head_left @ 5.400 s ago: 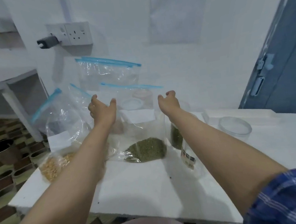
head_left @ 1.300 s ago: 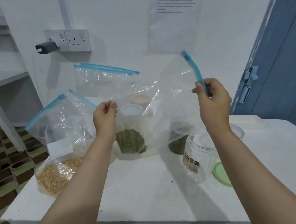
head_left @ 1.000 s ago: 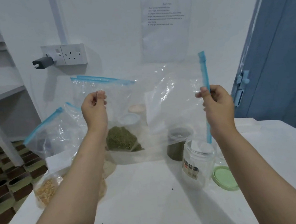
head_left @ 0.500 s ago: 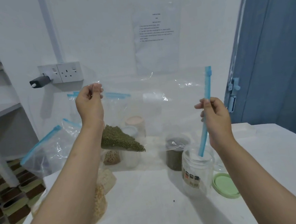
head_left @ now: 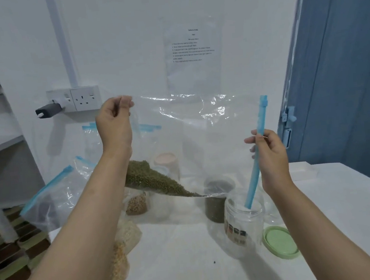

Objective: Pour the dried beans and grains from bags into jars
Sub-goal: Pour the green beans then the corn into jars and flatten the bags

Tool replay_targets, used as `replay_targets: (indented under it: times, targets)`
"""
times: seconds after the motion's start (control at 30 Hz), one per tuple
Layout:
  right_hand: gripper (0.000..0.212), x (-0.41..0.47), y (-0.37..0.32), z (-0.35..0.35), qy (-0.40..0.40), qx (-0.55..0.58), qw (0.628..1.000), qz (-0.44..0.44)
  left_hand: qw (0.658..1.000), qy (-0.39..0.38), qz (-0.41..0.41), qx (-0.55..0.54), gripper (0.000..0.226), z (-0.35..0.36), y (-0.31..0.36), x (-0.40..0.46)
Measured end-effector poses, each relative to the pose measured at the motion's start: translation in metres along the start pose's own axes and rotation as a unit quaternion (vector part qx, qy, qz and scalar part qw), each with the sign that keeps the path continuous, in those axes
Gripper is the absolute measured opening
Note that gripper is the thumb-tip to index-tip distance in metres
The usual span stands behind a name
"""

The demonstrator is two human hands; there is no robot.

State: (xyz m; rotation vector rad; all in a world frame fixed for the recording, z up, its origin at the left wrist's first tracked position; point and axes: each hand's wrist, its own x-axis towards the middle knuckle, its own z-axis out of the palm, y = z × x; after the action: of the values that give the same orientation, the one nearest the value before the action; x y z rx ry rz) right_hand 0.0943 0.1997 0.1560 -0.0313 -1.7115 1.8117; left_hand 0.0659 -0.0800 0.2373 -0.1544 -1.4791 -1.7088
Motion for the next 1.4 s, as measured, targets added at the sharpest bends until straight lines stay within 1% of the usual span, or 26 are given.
replay_targets:
  times: [0.43,0.6,0.93,1.1,1.23,1.4]
  targets:
    - [0.018,0.001,0.002,0.001,0.022,0.010,1.000,0.004,0.999,-0.022,0.048,0.012,0.012,0.006,0.013,0.007]
    - [0.018,0.002,0.002,0.002,0.022,0.021,1.000,-0.004,0.997,-0.031,0.068,0.008,0.018,0.006,0.019,0.008]
    - [0.021,0.006,0.005,0.004,0.020,0.044,0.999,-0.020,0.997,-0.039,0.069,0.006,0.015,0.007,0.022,0.006]
    - [0.019,0.013,0.006,-0.002,0.000,0.034,0.999,-0.005,0.996,-0.050,0.076,0.015,0.017,0.009,0.022,0.002]
    - [0.019,0.017,-0.001,-0.005,-0.015,0.021,1.000,0.007,0.997,-0.047,0.063,0.007,0.020,0.006,0.024,0.002]
    - [0.020,0.018,-0.007,-0.004,-0.024,0.018,0.998,0.047,0.997,-0.045,0.054,0.012,0.022,0.005,0.029,0.006]
